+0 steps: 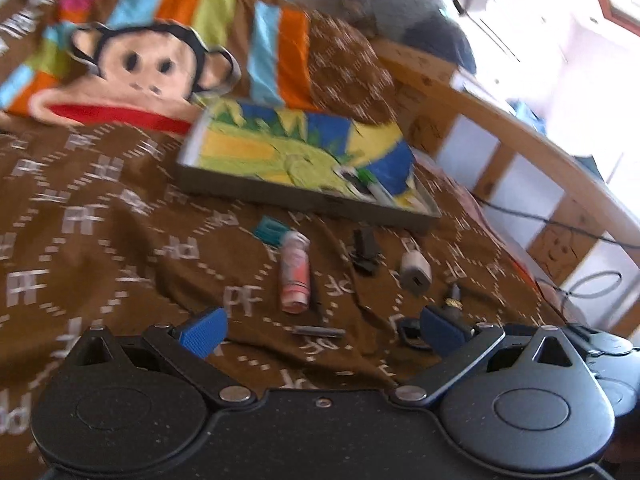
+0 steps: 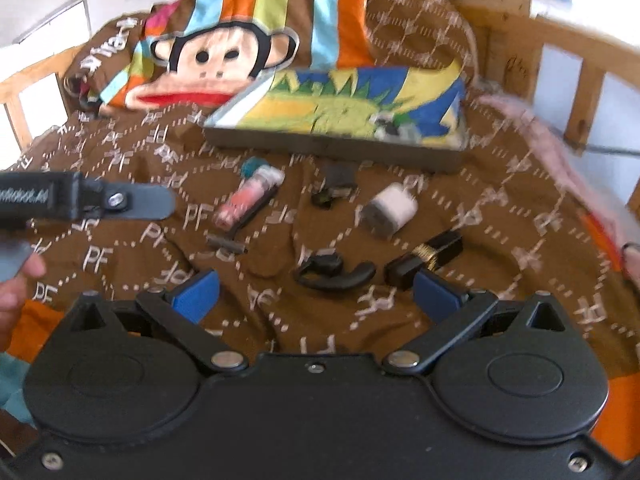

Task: Organize rigid objects
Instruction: 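Close the left tool on the black pen while the right tool grasps the black earphone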

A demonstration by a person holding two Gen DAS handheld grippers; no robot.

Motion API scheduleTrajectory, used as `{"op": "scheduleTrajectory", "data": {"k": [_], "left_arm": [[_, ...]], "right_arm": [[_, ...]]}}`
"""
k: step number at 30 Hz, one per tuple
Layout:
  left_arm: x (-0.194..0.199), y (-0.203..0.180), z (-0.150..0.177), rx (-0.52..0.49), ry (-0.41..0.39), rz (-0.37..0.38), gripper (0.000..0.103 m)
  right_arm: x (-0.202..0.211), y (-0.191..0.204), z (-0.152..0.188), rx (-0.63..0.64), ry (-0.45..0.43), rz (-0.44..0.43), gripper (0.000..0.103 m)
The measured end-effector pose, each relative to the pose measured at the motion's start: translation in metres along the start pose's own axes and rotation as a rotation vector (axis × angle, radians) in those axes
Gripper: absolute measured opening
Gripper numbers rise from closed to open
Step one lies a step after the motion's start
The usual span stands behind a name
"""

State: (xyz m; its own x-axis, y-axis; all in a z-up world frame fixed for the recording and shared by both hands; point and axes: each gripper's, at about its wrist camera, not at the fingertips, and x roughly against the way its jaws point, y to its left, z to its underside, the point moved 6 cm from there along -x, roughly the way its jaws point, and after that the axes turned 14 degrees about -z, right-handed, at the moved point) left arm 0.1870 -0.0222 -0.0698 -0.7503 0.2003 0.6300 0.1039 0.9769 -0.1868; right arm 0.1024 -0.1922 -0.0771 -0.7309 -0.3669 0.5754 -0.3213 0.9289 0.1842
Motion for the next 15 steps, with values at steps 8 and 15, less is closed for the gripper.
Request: {"op": "scheduleTrajectory", "data": {"k": [8,15], "left_arm": [[-0.054,-0.012,-0.004,-0.055,0.103,0.054,0.095],[-0.084,-0.011,-0.001,-0.021,0.190,0.099,0.067]], "right_arm": [[-0.032,-0.009,0.003,-0.007,0.065,-0.027,0.103],[-0.052,-0.022,0.001,-0.028,0.064,-0.007,0.100]]}}
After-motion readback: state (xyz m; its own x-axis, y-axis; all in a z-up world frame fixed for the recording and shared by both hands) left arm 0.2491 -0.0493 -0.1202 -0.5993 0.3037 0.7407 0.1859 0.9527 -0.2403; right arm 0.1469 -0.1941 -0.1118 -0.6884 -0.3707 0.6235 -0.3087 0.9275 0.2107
